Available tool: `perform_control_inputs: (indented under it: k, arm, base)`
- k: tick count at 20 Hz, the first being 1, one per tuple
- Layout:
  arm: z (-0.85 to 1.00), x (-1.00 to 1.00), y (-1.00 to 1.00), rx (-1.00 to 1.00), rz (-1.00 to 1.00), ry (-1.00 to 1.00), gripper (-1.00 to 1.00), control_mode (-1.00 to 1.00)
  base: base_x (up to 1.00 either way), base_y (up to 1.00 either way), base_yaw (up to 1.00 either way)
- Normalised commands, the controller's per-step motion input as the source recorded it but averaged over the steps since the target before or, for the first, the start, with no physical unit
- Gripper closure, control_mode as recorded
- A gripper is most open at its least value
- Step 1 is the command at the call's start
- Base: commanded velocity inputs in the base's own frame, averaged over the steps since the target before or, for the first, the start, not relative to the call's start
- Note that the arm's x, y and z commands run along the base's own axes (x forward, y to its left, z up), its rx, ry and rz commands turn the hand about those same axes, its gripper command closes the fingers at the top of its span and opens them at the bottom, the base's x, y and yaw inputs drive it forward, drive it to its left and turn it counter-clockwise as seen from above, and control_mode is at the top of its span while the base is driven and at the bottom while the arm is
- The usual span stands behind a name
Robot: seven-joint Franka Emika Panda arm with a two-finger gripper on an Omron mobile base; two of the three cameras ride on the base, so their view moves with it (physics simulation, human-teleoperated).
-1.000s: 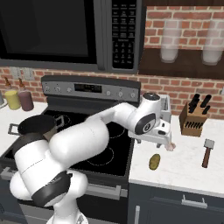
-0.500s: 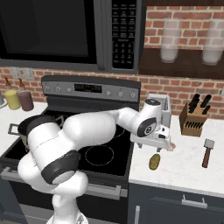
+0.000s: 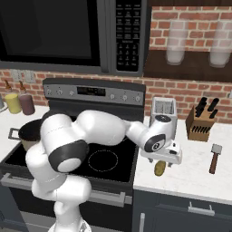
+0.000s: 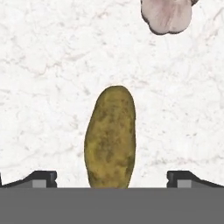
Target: Put the potato and garlic in the pot. Retrieve the spatula and lightly stir the vegetables in the pot.
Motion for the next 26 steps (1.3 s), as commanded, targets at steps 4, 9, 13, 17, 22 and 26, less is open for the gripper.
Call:
perform_control_inputs:
  k: [4, 9, 13, 17, 22, 26]
  arm:
    - [-0.36, 0.0, -0.06, 0.0, 0.0, 0.0, -1.0, -1.0]
    - [-0.26, 0.0, 0.08, -0.04, 0.0, 0.0, -1.0, -1.0]
    - [-0.21, 0.0, 0.19, -0.04, 0.0, 0.0, -1.0, -1.0]
    - [-0.23, 0.01, 0.31, -0.07, 0.0, 0.0, 1.0, -1.0]
    - [-0.05, -0.08, 0.04, -0.03, 0.0, -0.08, 1.0, -1.0]
    - [0.6, -0.65, 0.05, 0.0, 0.0, -0.39, 1.0, -1.0]
  base:
    - [0.0, 0.0, 0.0]
    - [0.0, 0.0, 0.0]
    - [0.0, 0.0, 0.0]
    - [0.0, 0.0, 0.0]
    - [0.0, 0.0, 0.0]
    - [0.0, 0.0, 0.0]
